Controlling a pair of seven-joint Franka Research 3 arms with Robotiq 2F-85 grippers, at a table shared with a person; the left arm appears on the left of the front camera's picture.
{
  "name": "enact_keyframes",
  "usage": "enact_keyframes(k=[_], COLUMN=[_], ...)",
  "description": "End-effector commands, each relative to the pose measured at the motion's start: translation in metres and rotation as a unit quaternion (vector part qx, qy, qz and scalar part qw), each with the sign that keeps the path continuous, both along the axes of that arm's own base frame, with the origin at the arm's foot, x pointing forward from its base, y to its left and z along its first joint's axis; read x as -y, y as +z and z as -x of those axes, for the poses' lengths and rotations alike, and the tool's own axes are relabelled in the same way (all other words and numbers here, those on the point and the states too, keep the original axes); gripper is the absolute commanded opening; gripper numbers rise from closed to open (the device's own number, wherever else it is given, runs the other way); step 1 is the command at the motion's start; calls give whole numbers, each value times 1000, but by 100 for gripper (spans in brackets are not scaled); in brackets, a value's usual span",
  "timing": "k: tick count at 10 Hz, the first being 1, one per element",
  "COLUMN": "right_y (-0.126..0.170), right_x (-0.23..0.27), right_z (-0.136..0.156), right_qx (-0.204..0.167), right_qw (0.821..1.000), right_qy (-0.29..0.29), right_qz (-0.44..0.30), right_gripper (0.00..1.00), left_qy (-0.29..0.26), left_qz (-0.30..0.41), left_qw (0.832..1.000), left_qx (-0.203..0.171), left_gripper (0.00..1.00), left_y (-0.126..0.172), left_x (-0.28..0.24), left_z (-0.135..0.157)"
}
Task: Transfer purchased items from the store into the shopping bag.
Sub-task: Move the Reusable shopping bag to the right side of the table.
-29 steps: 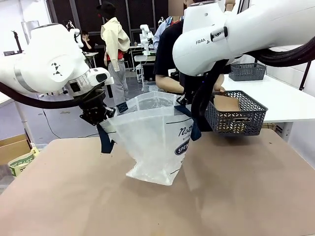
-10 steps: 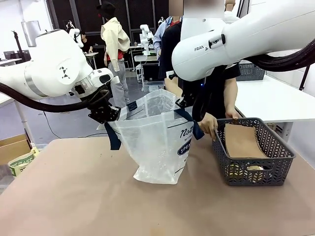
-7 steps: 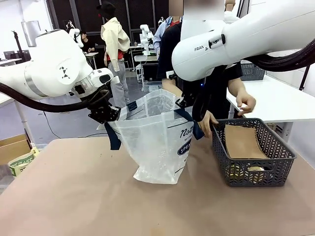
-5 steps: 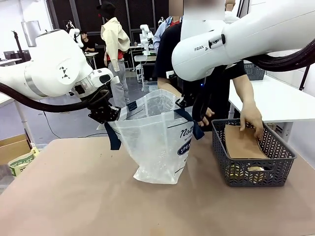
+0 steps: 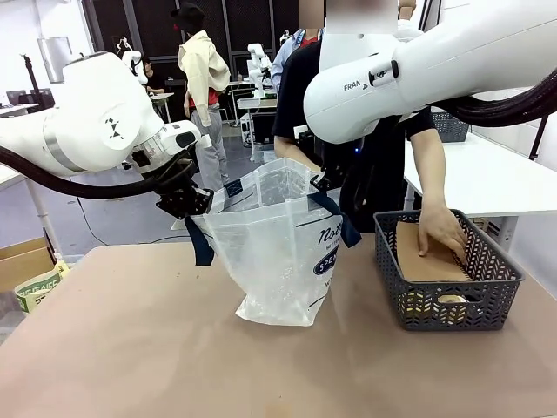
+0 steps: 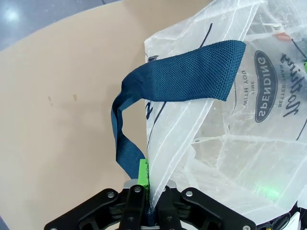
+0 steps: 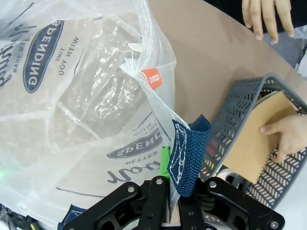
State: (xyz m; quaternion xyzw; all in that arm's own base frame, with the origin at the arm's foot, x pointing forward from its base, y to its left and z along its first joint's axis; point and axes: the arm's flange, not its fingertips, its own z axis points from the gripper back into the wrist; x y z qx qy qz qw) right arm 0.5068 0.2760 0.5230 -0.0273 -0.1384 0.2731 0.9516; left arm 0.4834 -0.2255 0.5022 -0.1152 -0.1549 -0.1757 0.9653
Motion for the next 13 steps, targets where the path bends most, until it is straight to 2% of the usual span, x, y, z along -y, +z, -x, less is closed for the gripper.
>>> enact_keyframes(k=[1, 3, 5, 7, 9, 13], right_y=[-1, -1, -1, -1, -1, -1], right_x=[1, 1, 1, 1, 1, 1], right_z=[0, 0, 0, 0, 0, 0], right_qx=[-1, -1, -1, -1, -1, -1], right_qw=[1000, 1000, 1000, 1000, 1000, 1000], right_qy=[-1, -1, -1, -1, -1, -1], right_qz=[0, 0, 0, 0, 0, 0], right_gripper=[0, 0, 0, 0, 0, 0], left_qy=[8, 0, -62, -100, -112, -93], left_qz=[3, 0, 22, 45, 59, 55], left_qw=[1000, 1000, 998, 994, 992, 994], left_qx=[1, 0, -11, -8, -9, -7], left_gripper=[0, 0, 0, 0, 0, 0], left_y=[1, 0, 3, 6, 6, 4], left_x=[0, 0, -5, -8, -7, -11], left_z=[0, 0, -4, -9, -11, -15])
